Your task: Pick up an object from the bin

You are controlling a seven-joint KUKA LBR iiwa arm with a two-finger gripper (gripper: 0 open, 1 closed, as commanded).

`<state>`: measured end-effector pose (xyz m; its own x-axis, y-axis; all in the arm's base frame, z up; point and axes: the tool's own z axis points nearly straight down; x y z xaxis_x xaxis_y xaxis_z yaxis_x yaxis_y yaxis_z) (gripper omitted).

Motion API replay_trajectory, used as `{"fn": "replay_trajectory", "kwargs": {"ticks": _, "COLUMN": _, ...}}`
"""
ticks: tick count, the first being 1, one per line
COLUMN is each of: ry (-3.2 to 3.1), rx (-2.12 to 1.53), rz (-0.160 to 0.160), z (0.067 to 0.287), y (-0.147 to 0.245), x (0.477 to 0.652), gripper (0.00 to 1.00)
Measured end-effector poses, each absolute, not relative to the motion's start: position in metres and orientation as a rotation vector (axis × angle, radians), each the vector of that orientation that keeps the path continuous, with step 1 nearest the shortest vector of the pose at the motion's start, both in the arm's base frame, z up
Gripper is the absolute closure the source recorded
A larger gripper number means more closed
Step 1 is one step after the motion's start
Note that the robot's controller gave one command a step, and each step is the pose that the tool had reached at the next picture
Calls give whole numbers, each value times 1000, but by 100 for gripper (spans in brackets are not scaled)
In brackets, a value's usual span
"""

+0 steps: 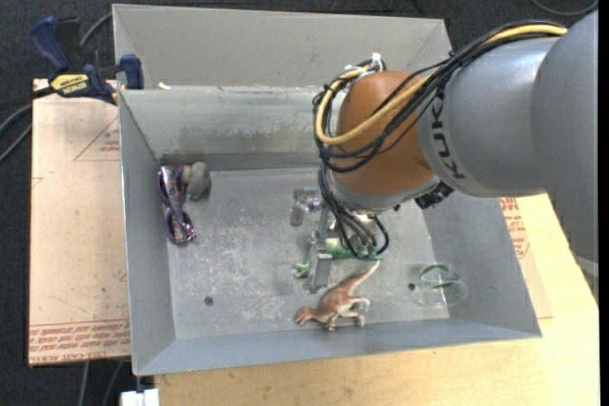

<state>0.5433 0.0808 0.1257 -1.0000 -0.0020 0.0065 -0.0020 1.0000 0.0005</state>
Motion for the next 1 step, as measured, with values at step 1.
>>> {"fn": "replay_trajectory", "kwargs": {"ticks": 1, "ry": -3142, "rx": -2, "rz": -2, "z": 130, "y": 80, "x": 545, "gripper": 0}}
